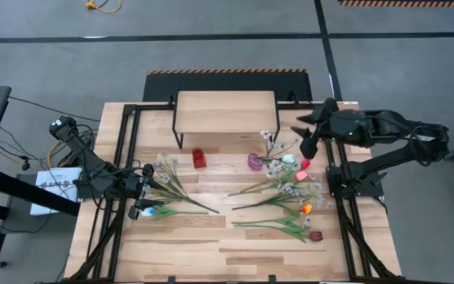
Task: Pick and place flowers into a vace then onto a shelf
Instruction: Put the dark red tulip into the red vase
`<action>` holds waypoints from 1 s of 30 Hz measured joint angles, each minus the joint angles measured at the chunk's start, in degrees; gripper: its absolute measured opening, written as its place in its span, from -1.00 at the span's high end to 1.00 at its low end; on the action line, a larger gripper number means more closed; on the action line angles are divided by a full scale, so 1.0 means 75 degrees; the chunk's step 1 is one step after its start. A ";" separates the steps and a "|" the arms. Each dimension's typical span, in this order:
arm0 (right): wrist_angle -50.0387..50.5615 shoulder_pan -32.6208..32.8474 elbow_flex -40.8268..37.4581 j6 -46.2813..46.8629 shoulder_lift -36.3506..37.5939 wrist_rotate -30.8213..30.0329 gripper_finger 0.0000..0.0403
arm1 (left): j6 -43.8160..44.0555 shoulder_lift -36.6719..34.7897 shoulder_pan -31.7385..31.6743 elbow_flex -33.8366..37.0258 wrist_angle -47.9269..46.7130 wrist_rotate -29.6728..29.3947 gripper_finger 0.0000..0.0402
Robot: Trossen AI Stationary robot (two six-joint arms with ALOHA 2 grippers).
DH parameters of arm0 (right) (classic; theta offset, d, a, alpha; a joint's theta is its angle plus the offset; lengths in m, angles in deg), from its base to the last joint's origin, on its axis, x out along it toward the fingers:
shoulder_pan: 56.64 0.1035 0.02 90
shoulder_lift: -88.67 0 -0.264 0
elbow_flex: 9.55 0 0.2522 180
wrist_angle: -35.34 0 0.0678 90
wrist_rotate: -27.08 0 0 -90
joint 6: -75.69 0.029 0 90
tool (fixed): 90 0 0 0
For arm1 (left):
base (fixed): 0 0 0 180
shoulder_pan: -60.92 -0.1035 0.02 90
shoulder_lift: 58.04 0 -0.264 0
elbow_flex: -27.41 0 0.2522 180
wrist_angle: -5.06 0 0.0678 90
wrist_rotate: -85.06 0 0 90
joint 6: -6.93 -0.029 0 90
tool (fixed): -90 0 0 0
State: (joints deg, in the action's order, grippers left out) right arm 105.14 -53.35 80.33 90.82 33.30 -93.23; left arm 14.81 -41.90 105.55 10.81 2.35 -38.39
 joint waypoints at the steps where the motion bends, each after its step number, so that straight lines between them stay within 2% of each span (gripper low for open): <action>1: -0.0073 -0.0003 0.0080 -0.0153 0.0000 -0.0217 0.18 | 0.0000 -0.0002 0.0000 0.0000 0.0002 0.0000 -0.01; 6: -0.1296 0.0013 0.0200 -0.0874 0.0000 -0.0440 0.23 | 0.0000 -0.0002 0.0000 0.0000 0.0056 -0.0003 -0.01; 12: -0.2729 0.0490 0.0209 -0.1472 -0.0280 0.0448 0.31 | 0.0003 0.0000 0.0001 0.0000 0.0232 -0.0007 -0.01; 22: -0.2051 0.1891 0.0200 -0.1045 -0.1625 0.1358 0.36 | 0.0006 0.0000 0.0001 0.0000 0.0399 -0.0029 -0.01; 26: -0.1737 0.2546 0.0197 -0.0932 -0.2244 0.1424 0.36 | 0.0003 0.0000 0.0000 0.0000 0.0399 -0.0029 -0.01; 30: -0.1551 0.2992 0.0196 -0.0289 -0.2603 0.1400 0.36 | 0.0003 -0.0002 0.0000 0.0000 0.0385 -0.0028 -0.01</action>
State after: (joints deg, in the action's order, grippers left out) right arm 93.51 -30.91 81.80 88.65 13.78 -82.72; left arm 14.83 -41.91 105.55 10.81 5.23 -38.60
